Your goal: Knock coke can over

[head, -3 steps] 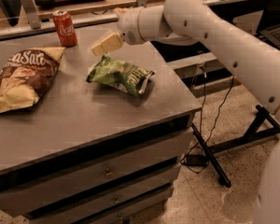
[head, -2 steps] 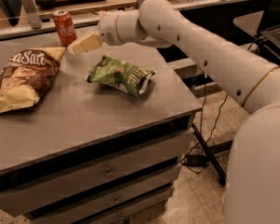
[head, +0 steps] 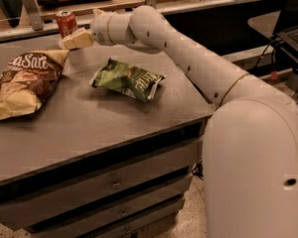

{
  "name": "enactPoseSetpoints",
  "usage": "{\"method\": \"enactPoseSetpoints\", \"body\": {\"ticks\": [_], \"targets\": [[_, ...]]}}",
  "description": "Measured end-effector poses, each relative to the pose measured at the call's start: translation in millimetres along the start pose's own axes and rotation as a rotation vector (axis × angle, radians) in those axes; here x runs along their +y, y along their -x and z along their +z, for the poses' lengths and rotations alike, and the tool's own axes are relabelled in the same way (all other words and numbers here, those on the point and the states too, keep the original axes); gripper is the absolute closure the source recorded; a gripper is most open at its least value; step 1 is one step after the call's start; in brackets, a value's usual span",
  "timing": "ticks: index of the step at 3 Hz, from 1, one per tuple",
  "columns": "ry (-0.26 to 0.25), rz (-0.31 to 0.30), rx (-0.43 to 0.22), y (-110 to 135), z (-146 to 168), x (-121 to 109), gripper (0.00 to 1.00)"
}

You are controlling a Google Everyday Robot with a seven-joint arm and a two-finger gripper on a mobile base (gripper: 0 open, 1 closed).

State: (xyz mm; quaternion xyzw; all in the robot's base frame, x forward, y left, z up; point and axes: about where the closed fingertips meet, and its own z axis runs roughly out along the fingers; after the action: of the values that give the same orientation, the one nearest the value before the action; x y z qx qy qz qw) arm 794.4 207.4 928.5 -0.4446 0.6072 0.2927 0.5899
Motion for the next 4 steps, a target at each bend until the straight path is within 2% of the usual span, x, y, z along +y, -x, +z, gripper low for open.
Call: {"method": "enactPoseSetpoints", "body": {"ticks": [1,2,4], "targets": [[-0.003,-0.003,-0.004,-16,19,-21,0.0],[-0.025,0.029,0.061,-27,37,-37,0.0],[-0.024,0.106,0.102,-36,65,-44,0.0]]}}
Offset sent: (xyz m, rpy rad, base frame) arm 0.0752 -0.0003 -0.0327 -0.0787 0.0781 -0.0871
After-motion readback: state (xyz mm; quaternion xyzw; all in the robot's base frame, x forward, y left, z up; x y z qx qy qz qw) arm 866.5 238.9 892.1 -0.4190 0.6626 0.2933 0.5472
